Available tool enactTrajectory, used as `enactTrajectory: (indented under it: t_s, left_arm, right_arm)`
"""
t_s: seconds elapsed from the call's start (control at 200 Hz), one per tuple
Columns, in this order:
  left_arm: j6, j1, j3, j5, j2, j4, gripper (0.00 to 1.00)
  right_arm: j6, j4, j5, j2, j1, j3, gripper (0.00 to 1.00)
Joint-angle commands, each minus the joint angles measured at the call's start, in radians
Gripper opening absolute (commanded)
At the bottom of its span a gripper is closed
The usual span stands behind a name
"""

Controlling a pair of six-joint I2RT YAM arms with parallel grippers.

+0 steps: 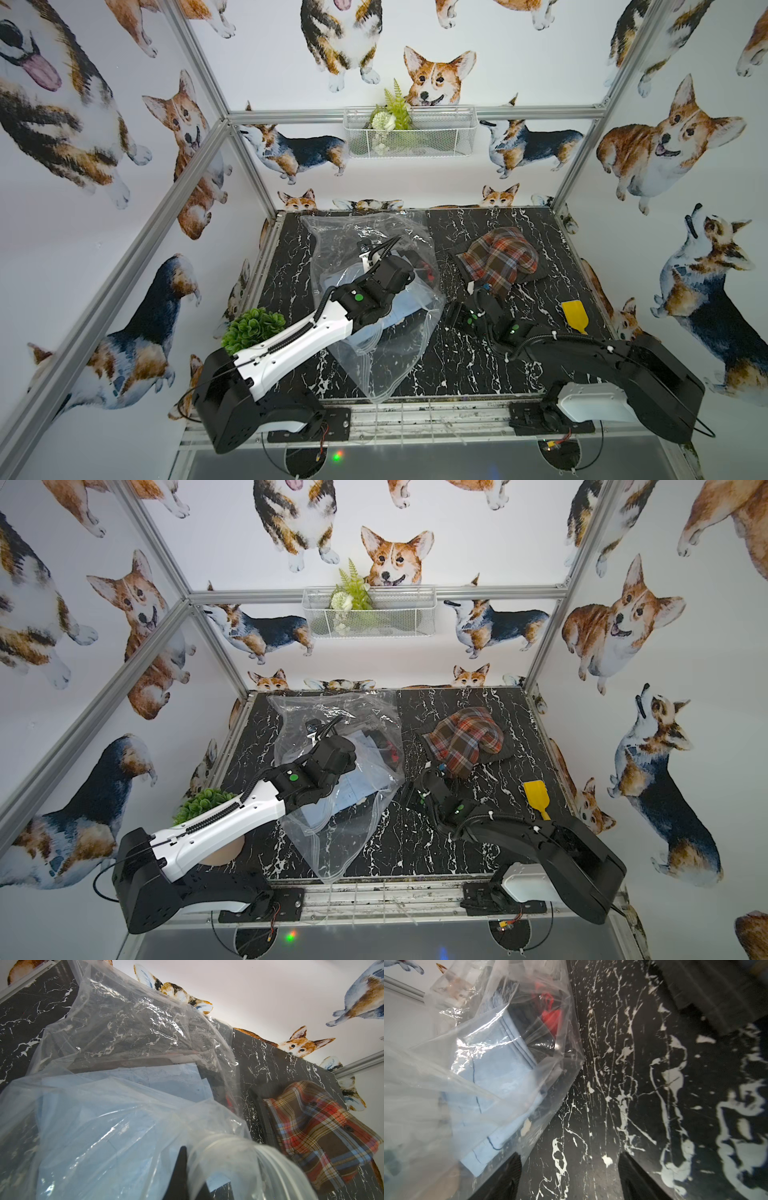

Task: Take the shirt out of the vacuum bag
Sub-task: Adjust the vacuum bag at the center of the board.

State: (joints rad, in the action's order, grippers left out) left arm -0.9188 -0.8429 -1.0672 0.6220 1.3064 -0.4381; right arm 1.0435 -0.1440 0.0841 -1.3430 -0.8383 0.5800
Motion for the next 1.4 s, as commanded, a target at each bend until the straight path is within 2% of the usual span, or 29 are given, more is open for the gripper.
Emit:
enactTrajectory:
  t_s: [0.0, 0.506, 0.846, 0.986, 1.201, 1.396]
  left_arm:
    - [-0.005, 0.0, 0.011, -0.005, -0.01, -0.003, 0.0]
    - [-0.036, 0.0, 0.096, -0.024, -0.056, 0.003, 0.0]
    - [-0.037, -0.001, 0.088, -0.037, -0.02, 0.018, 0.0]
    - [-0.042, -0.001, 0.087, -0.041, -0.004, 0.023, 0.0]
    - [-0.04, -0.002, 0.078, -0.034, 0.004, 0.029, 0.0]
    - [-0.042, -0.001, 0.065, -0.05, 0.033, 0.048, 0.0]
  right_arm:
    - [-0.01, -0.072, -0.054, -0.083, 0.013, 0.077, 0.76]
    - [-0.028, -0.13, -0.169, -0.378, 0.183, 0.282, 0.75]
    - [-0.135, 0.034, -0.25, -0.549, 0.287, 0.588, 0.75]
    - [-0.175, 0.088, -0.261, -0.586, 0.317, 0.652, 0.75]
    - [-0.243, 0.208, -0.185, -0.455, 0.321, 0.614, 0.75]
    - [-0.287, 0.29, 0.0, -0.132, 0.329, 0.387, 0.75]
